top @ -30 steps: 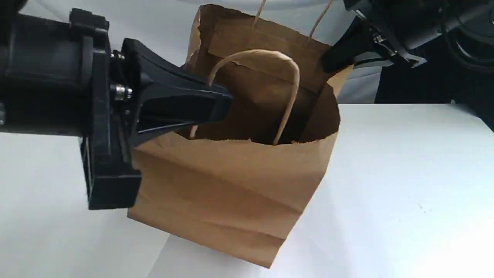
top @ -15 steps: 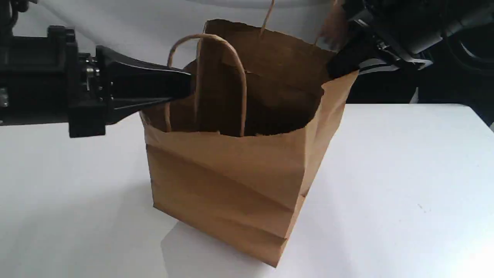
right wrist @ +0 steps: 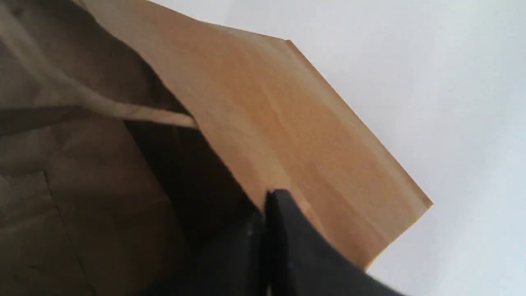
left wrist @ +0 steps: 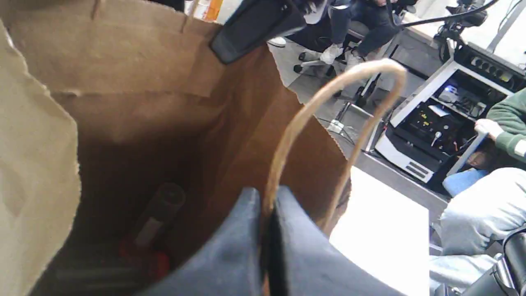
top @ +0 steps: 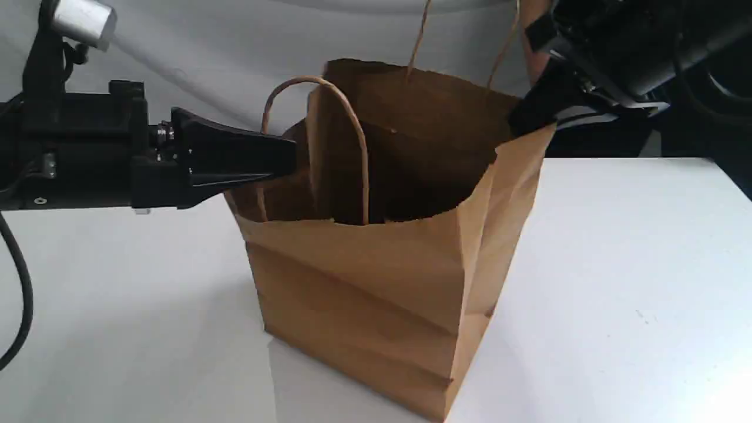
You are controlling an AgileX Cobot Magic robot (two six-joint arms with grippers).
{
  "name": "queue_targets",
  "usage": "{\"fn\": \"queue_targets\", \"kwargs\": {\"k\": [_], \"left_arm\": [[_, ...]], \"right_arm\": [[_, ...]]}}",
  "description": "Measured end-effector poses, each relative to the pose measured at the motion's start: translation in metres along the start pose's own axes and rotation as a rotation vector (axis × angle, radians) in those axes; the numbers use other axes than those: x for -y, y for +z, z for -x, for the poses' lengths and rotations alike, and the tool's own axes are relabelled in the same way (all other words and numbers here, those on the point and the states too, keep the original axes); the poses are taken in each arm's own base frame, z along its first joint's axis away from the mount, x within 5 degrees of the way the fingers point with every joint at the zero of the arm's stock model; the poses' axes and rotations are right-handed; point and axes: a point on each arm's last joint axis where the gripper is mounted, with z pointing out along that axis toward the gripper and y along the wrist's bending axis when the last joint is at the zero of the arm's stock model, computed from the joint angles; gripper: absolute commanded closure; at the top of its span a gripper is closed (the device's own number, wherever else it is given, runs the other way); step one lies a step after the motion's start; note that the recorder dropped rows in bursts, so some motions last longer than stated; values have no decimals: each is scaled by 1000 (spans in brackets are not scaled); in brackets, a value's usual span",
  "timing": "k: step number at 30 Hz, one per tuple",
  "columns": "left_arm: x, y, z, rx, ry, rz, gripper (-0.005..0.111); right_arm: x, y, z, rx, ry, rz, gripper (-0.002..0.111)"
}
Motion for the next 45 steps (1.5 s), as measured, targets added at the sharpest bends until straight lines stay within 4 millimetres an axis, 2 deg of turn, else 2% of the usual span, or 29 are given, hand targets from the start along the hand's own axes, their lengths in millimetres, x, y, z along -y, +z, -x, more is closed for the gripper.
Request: {"fn": "queue_targets", "kwargs": {"k": [4, 14, 16, 20, 22, 25, 30, 38, 42, 45], "left_arm": [[0, 0, 0, 0, 4, 0, 107], [0, 0, -1, -1, 1, 2, 104], [0, 0, -1, -1, -6, 2, 98], [0, 0, -1, -1, -10, 2, 77], [0, 0, -1, -1, -15, 2, 61], [0, 0, -1, -3, -28, 2, 49], [1, 0, -2, -13, -32, -10, 49], [3, 0, -2, -20, -30, -38, 49], [4, 0, -2, -20, -30, -42, 49], [4, 0, -2, -20, -30, -42, 49]], "right_arm": [[5, 5, -6, -33, 12, -16, 108], [10, 11, -6, -51, 36, -28, 108], [12, 13, -6, -56, 41, -26, 108], [13, 15, -6, -60, 44, -26, 107], [13, 15, -6, -60, 44, -26, 102], [13, 15, -6, -60, 44, -26, 92], [14, 16, -6, -61, 44, -25, 76], [14, 16, -6, -61, 47, -26, 63], [14, 16, -6, -61, 47, -26, 51], [13, 16, -6, -60, 48, -24, 46]]}}
